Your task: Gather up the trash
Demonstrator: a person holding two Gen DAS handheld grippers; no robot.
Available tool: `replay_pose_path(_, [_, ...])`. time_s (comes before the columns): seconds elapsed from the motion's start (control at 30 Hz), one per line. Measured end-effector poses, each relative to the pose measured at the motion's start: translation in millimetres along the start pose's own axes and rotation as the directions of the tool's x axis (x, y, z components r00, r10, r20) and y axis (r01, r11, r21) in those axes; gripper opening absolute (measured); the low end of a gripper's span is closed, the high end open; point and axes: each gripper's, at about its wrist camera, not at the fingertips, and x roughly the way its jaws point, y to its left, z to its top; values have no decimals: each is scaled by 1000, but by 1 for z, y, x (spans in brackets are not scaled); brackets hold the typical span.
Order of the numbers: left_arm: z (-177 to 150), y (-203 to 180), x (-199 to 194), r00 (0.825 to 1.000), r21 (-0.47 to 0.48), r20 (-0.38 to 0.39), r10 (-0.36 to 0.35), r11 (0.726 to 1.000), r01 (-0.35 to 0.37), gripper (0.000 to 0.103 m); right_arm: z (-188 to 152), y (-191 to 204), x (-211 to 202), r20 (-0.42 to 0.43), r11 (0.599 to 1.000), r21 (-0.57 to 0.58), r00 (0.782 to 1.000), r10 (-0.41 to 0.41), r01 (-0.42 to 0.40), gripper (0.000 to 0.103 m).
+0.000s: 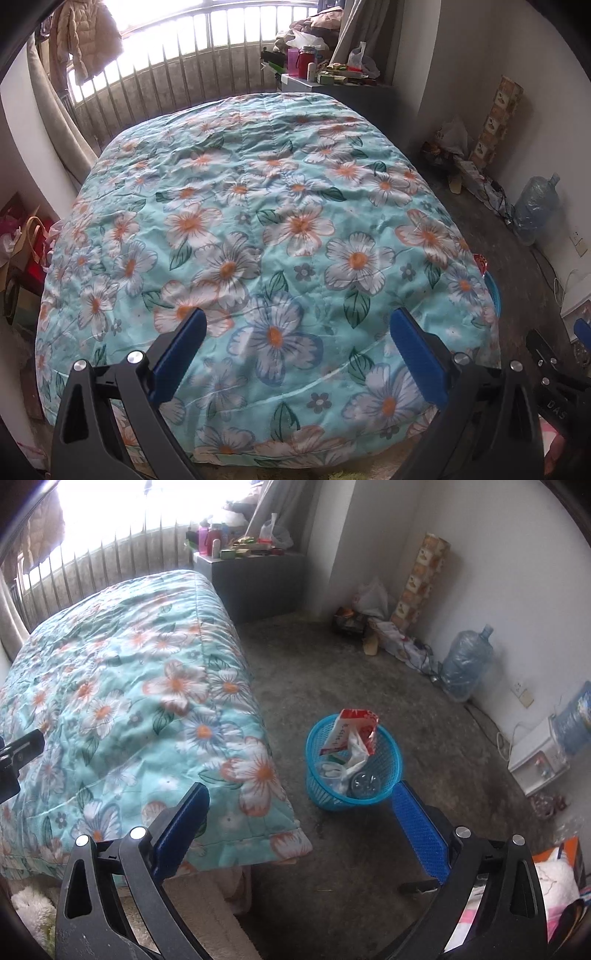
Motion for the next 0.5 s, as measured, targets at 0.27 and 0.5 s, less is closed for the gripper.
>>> replay_pose_path(0.27, [-2, -6, 0, 1000, 22, -9, -12, 1000, 12, 97, -1, 1, -1, 0, 1000, -15, 1000, -4, 4, 95])
replay_pose_path(0.5, [-1, -8, -3, 1000, 28, -1, -16, 999, 16, 97, -1, 2, -1, 1, 1000, -14, 1000, -3, 3, 95])
